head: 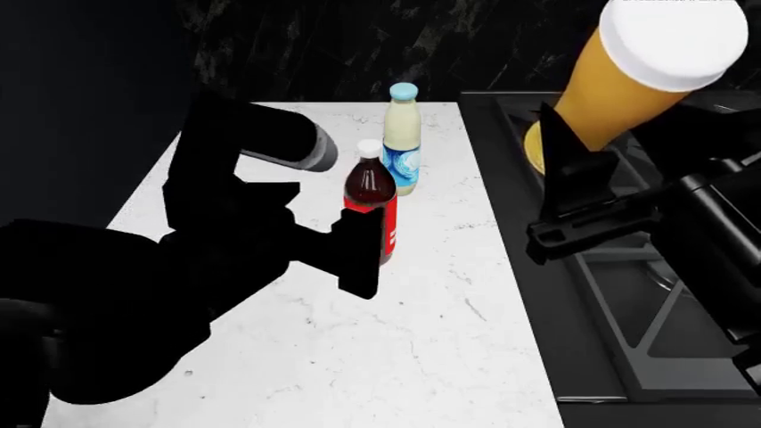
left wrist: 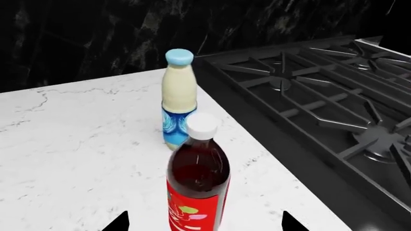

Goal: Move the drinks to the dining counter.

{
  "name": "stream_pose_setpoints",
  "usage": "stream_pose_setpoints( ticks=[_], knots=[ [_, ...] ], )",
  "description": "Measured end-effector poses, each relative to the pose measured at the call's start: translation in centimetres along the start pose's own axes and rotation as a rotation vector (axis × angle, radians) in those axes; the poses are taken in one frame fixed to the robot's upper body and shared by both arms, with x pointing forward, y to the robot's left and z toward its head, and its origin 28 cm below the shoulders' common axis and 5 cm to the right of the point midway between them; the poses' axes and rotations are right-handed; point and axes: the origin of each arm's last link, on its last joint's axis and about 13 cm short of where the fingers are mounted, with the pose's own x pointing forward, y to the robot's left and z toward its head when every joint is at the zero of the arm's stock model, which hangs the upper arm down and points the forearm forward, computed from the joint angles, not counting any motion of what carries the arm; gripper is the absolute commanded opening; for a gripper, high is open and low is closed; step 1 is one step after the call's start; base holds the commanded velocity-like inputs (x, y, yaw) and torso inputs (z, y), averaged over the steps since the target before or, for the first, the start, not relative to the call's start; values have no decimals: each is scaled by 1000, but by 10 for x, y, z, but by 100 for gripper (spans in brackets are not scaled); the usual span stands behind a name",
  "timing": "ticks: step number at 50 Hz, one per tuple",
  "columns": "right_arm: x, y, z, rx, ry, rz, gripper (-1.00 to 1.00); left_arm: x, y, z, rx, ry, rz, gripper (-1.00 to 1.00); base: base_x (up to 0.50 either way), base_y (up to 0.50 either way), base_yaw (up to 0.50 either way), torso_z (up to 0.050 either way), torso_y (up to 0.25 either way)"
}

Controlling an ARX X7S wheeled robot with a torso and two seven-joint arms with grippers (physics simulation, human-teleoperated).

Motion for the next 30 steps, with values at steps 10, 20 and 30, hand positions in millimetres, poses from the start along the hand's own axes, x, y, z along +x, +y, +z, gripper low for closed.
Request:
stream_pose_setpoints(
  ticks=[10,20,30],
  knots=[
    [0,-1,-2,3,2,-5,-100,9,-2,-4,8,15,-6,100,0,0,0,0,1],
    [-1,-2,-4,7,5,-11,-100,15,-4,-7,15,25,-19,100,0,0,0,1,0],
    [-1,-3,-5,8,7,-15,-100,20,-5,-8,17,22,-24,100,0,0,0,0,1]
  ],
)
